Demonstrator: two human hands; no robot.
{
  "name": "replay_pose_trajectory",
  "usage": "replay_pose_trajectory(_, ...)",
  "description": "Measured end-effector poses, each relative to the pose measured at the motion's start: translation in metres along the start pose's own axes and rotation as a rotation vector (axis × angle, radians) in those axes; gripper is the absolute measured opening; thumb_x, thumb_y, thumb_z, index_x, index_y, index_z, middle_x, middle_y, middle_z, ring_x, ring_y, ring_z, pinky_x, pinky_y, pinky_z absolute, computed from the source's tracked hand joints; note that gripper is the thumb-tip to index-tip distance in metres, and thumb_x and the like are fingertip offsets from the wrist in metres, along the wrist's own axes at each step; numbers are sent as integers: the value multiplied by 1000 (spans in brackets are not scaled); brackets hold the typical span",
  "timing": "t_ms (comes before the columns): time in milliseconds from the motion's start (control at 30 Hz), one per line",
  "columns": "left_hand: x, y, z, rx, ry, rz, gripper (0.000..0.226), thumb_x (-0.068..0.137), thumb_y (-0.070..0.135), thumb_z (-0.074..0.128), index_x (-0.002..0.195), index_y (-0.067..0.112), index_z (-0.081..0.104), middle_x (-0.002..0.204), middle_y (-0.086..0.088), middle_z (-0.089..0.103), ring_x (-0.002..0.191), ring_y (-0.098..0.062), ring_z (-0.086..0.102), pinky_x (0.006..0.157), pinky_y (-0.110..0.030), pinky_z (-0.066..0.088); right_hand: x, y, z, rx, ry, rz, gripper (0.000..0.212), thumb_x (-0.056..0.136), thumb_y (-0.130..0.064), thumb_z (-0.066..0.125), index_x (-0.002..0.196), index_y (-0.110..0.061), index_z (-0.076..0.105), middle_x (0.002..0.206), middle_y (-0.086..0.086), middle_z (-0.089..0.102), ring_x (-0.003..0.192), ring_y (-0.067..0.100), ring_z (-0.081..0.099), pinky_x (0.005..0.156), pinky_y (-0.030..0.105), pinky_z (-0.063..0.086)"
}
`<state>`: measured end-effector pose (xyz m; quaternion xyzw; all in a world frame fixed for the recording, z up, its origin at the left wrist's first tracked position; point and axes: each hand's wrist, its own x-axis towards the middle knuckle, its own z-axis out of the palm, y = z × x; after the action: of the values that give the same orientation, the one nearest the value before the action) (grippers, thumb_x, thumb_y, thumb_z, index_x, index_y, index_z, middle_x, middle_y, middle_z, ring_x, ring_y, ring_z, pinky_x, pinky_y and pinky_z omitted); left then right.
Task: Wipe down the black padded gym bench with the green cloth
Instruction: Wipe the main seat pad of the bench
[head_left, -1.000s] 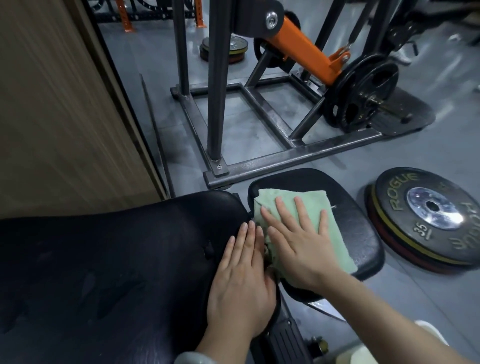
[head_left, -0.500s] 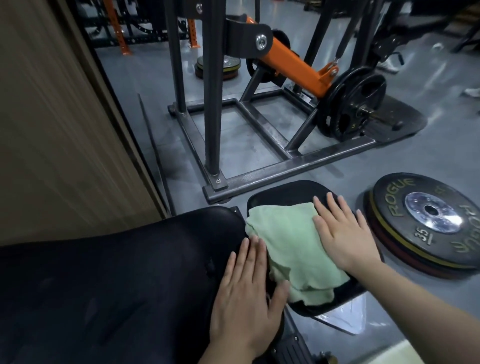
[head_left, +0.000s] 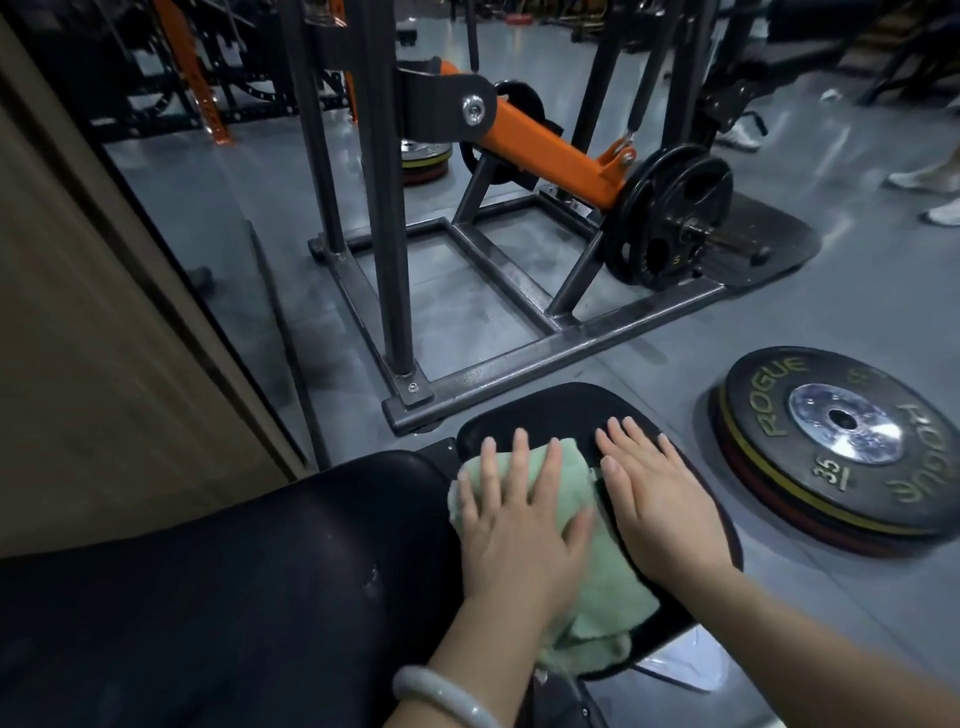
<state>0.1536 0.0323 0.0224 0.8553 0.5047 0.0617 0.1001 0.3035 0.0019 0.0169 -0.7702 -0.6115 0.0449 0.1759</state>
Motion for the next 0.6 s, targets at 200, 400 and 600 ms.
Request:
replay_pose_trajectory(200,-32,-43,-10,71,-24,-157,84,91,60,-6,148,8,28,155,-14,24,146,-27,7,114,-51,6,0,0,4,-53,12,-94,64,98,-47,10,138,-19,51,147,2,43,139,8,18,115,25,2)
replay_pose_trajectory(400,25,-60,-23,261,-103,-134,100,71,69,-26,150,11,-7,158,-6,-19,138,-21,-34,109,-49,-27,1,2,7,-51,40,-85,62,96,-48,11,139,-24,50,148,-1,41,139,5,19,115,25,3)
replay_pose_trajectory(600,3,-46,-23,272,-69,-57,110,70,68,-32,150,0,3,158,-12,-16,139,-22,-33,110,-49,-24,3,0,2,-53,10,-58,65,93,-51,9,143,-29,43,153,-4,33,141,4,14,115,24,-1)
